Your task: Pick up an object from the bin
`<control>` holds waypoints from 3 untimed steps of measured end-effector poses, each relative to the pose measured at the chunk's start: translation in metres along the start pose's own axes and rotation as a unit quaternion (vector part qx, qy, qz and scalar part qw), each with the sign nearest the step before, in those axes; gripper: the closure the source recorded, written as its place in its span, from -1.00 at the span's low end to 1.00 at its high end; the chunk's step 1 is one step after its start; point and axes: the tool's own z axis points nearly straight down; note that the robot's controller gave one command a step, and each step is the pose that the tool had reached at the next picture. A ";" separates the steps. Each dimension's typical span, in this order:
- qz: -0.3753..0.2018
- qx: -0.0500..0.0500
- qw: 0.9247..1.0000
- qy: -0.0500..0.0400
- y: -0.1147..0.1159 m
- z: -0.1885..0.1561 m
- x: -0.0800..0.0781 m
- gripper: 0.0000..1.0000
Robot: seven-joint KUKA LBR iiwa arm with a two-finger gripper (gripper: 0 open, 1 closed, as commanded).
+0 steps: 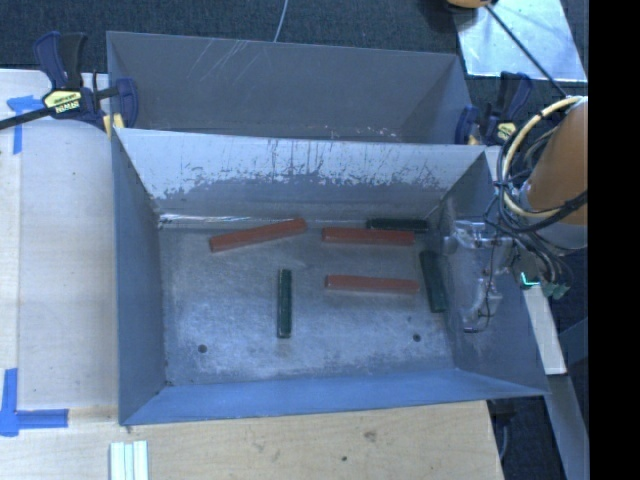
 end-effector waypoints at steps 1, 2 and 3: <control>-0.001 0.000 1.000 -0.002 0.000 -0.001 -0.001 -1.00; 0.003 0.001 1.000 -0.005 0.043 0.050 -0.033 -1.00; -0.109 0.000 0.994 -0.001 0.062 0.097 -0.037 1.00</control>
Offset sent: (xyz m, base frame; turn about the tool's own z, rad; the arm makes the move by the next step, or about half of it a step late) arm 0.0407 0.0622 -0.0737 0.0026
